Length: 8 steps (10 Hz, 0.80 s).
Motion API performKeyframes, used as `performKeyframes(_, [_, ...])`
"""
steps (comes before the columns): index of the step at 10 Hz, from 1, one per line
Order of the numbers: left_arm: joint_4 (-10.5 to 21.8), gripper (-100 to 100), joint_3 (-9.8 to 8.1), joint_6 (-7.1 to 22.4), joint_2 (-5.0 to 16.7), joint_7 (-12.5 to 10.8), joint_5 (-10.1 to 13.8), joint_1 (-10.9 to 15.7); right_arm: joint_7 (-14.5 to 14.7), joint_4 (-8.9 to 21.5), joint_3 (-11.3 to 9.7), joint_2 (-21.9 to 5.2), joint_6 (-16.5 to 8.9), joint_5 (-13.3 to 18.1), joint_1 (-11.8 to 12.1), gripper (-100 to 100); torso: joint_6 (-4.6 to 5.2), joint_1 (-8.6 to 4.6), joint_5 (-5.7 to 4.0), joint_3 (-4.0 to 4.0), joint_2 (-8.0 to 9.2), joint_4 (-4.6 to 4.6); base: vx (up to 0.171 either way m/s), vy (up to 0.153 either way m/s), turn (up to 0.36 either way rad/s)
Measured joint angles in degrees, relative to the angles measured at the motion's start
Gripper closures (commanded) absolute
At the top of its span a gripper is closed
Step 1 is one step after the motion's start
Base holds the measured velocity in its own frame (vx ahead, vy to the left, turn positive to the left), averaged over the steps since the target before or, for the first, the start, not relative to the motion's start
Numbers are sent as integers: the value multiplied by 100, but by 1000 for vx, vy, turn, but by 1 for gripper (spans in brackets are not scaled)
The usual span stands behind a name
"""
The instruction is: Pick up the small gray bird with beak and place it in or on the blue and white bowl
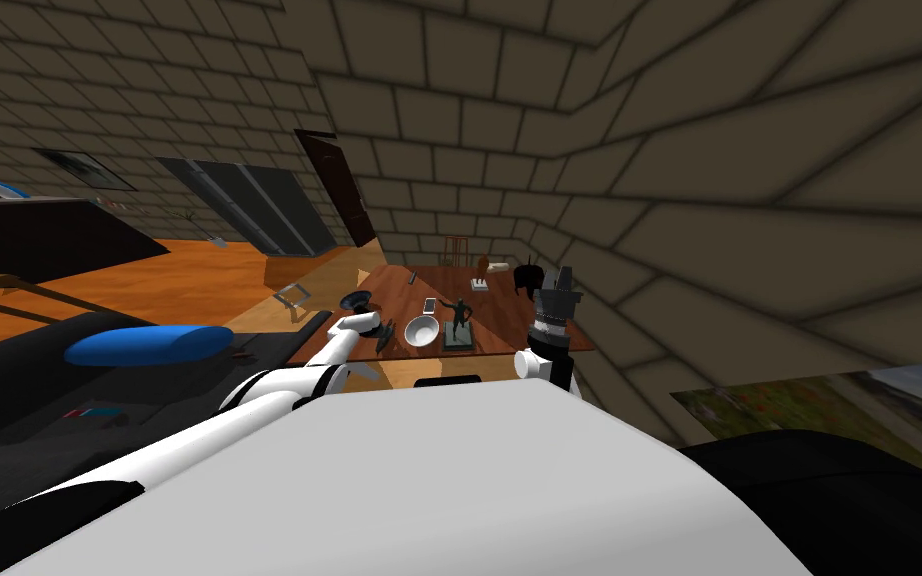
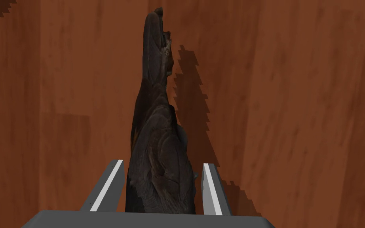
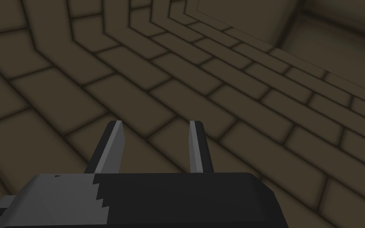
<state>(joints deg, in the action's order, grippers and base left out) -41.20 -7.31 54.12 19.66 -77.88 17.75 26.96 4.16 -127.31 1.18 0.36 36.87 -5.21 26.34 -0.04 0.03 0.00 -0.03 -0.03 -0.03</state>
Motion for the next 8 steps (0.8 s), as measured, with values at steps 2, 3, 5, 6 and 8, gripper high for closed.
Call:
performKeyframes(2, [0, 0, 0, 0, 0, -1, 0, 0, 0, 0, 0, 0, 0, 0, 0, 0, 1, 1, 0, 0, 1, 0, 0, 0, 0])
performKeyframes(3, [0, 100, -1, 0, 1, -2, 0, 0, 0, 0, 0, 0, 0, 0, 0, 0, 1, 1, 1, 0, 1, 0, -52, 9, -32])
performKeyframes(5, [-48, 100, 38, 153, 61, -84, 21, 100, 0, 0, 0, 0, 0, 0, -1, 0, 2, 1, 0, 16, 27, 6, -54, 2, -25])
performKeyframes(6, [-34, 0, 40, 156, 65, -84, 25, 112, 0, 0, 0, 0, 0, 0, 0, 0, 0, 0, 0, 12, 19, 5, -5, 0, 2])
performKeyframes(8, [-53, 100, -28, 169, 140, -75, 152, 134, 0, 0, 0, 0, 0, 0, -2, 0, 8, 8, 0, 18, 28, 11, -141, 38, -267])
